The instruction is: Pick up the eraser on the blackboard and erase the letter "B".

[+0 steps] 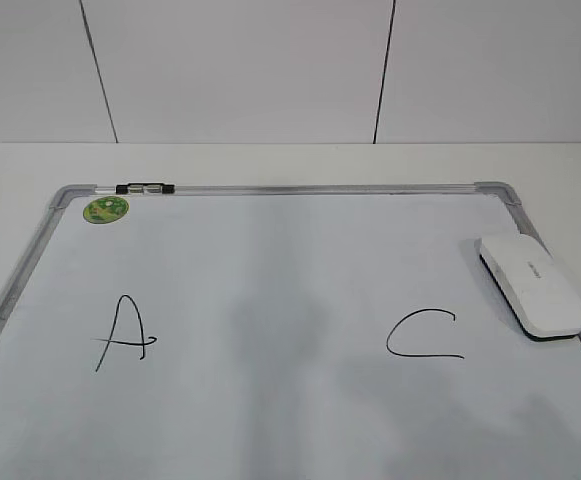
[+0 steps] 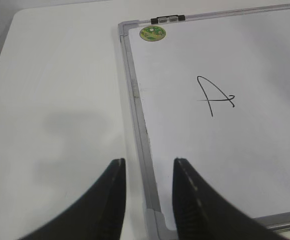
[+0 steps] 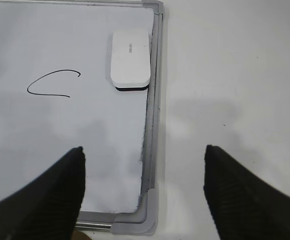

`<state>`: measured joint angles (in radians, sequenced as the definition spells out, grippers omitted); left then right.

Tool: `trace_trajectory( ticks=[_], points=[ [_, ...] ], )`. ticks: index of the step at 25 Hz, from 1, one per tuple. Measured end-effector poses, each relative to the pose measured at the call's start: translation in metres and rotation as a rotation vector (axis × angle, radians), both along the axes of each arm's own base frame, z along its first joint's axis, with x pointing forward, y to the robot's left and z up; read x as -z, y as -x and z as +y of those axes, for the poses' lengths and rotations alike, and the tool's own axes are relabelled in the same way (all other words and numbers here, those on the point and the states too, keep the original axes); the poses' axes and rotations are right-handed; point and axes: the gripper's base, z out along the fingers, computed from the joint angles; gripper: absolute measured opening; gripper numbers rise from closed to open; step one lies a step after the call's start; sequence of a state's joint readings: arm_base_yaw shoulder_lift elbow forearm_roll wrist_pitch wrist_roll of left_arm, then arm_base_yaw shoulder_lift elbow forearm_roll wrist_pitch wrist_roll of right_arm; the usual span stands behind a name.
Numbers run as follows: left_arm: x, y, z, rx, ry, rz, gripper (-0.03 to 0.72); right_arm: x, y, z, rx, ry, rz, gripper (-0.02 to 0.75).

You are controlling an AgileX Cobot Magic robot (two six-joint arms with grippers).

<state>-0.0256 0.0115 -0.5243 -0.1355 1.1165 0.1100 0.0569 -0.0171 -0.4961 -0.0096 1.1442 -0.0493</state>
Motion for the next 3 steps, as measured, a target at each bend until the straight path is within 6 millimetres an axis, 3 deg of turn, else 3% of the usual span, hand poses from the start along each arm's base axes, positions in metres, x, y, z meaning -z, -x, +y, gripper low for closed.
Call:
trace_trajectory(
  ticks=[3],
  points=[
    [0.0, 0.0, 0.0, 0.0, 0.0, 0.0, 0.241, 0.0, 0.0, 0.0, 0.0, 0.0, 0.0, 0.571]
  ],
)
